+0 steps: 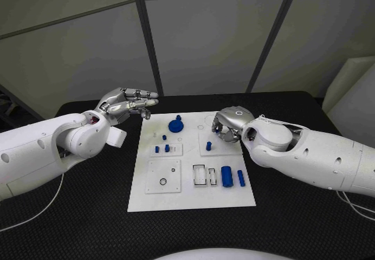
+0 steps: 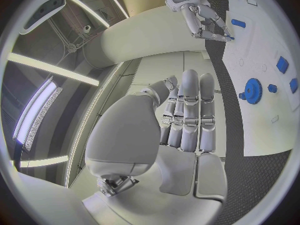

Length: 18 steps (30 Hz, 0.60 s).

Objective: Assemble the parts on the task board

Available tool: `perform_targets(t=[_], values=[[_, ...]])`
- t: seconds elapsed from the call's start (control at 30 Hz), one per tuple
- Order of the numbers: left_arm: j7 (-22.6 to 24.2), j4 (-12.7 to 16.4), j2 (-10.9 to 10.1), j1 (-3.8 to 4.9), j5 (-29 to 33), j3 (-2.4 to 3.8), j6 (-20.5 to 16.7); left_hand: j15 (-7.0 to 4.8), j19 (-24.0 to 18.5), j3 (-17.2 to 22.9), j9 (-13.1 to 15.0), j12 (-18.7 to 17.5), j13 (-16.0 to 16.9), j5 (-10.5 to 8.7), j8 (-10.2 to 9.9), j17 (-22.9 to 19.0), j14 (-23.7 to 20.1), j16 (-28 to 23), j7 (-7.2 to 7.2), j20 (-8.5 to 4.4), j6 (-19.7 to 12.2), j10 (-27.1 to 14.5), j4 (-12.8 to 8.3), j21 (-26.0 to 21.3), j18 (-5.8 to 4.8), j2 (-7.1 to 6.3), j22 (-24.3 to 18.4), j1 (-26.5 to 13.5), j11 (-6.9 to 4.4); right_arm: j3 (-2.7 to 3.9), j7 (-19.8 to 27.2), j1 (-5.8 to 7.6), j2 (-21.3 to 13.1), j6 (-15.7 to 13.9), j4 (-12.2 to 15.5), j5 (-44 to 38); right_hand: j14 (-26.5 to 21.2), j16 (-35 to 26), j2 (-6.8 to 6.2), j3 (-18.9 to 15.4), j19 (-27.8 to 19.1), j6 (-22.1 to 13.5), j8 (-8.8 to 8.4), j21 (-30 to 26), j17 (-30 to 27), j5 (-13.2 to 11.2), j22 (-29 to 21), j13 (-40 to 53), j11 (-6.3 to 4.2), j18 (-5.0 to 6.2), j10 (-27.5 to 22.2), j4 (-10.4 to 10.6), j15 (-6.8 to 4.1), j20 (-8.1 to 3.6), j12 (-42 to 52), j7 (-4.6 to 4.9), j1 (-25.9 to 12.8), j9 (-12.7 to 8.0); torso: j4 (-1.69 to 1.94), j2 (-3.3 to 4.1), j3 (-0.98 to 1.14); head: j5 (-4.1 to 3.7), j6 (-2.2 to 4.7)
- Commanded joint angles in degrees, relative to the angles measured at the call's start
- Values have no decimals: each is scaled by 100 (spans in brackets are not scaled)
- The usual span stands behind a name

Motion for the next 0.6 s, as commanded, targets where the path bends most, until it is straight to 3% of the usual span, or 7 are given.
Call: perform_targets(t=[0.03, 0.6], values=[[63, 10, -5, 7, 34, 4, 17, 14, -36, -21, -7, 4, 7, 10, -40, -9, -41, -23, 4, -6, -14, 18, -10, -39, -63, 53, -6, -8, 20, 4, 28, 13, -29, -265, 58, -46, 132, 5, 65, 2, 483, 44, 31, 19, 4, 24, 1350, -3, -13, -77, 40, -40, -30, -39, 14, 10, -8, 10, -1, 0, 0, 0, 6], [60, 0, -12, 7, 34, 4, 19, 14, -36, -21, -7, 4, 7, 10, -40, -9, -41, -23, 4, -6, -14, 18, -10, -39, -63, 53, -6, -8, 20, 7, -9, 14, -114, -290, 158, -46, 131, 3, 65, -2, 482, 49, 32, 17, -2, 24, 1349, -5, -14, -76, 45, -45, -32, -42, 13, 9, -13, 13, 0, 2, 1, -2, 12]])
